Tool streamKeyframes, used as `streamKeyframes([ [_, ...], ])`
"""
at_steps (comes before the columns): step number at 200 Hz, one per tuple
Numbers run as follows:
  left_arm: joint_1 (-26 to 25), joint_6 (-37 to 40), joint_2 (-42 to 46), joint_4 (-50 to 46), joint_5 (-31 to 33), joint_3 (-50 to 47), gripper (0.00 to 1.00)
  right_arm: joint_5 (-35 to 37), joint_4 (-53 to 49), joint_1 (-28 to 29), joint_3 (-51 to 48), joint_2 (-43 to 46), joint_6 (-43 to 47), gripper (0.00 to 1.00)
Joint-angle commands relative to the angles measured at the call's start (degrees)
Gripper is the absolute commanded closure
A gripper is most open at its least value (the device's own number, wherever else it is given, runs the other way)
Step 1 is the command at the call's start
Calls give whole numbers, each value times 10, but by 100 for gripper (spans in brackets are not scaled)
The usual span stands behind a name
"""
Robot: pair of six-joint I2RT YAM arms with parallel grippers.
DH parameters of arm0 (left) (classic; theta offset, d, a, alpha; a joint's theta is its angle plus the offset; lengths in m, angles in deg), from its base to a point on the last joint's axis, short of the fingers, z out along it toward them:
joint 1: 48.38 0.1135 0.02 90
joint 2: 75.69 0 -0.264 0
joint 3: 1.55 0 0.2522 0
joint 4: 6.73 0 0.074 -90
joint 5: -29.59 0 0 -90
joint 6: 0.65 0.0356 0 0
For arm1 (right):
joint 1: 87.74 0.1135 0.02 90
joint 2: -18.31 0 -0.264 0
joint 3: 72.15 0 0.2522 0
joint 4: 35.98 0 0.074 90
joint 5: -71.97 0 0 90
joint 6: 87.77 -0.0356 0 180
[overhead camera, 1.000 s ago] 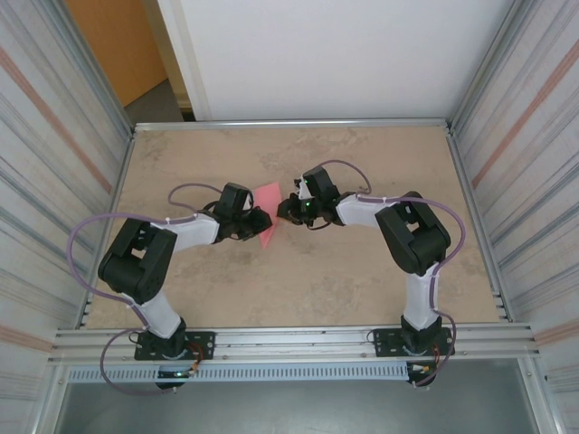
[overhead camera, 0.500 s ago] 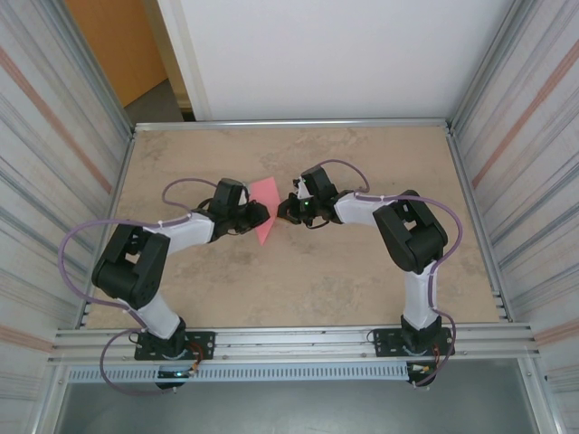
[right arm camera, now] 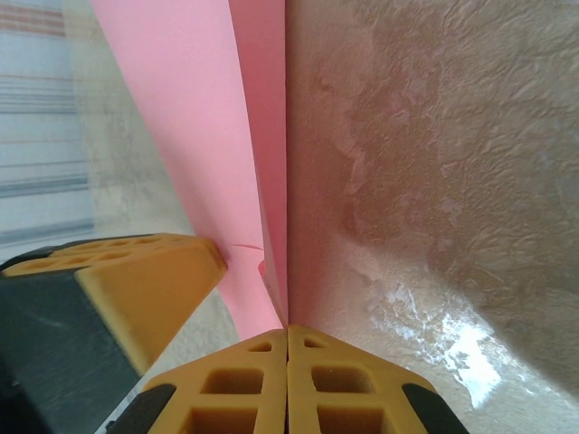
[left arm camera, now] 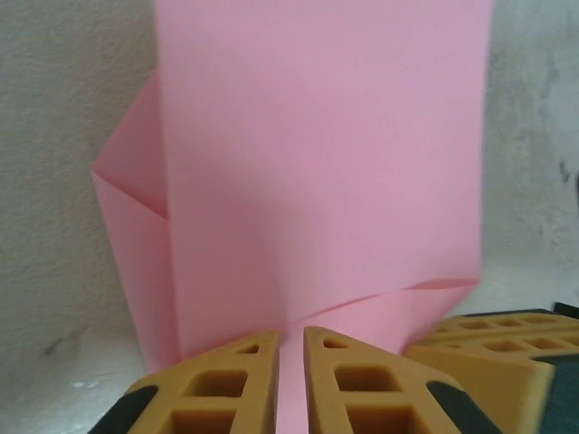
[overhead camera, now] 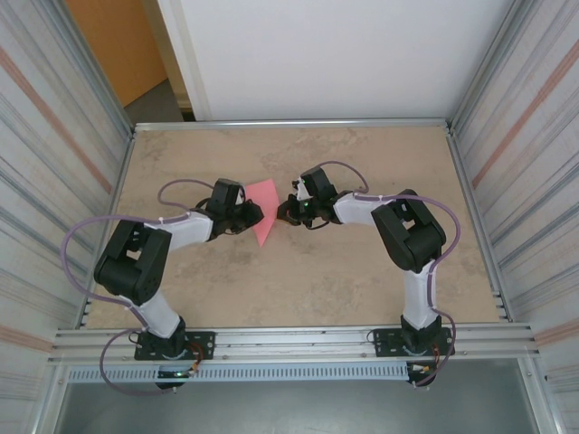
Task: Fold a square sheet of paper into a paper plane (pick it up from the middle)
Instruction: Fold the wing for the fifth time at the center of the table.
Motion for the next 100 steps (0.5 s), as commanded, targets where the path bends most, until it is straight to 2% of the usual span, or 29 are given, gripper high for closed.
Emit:
streamKeyframes([
  [1, 4, 4, -19, -18, 17, 7, 85, -9, -3, 0, 18, -8, 10, 92],
  [61, 7, 5, -28, -21, 23, -7, 87, 19, -34, -5, 16, 15, 21, 75],
  [100, 7, 19, -47, -17, -19, -9, 87, 54, -44, -18, -11, 50, 24, 69],
])
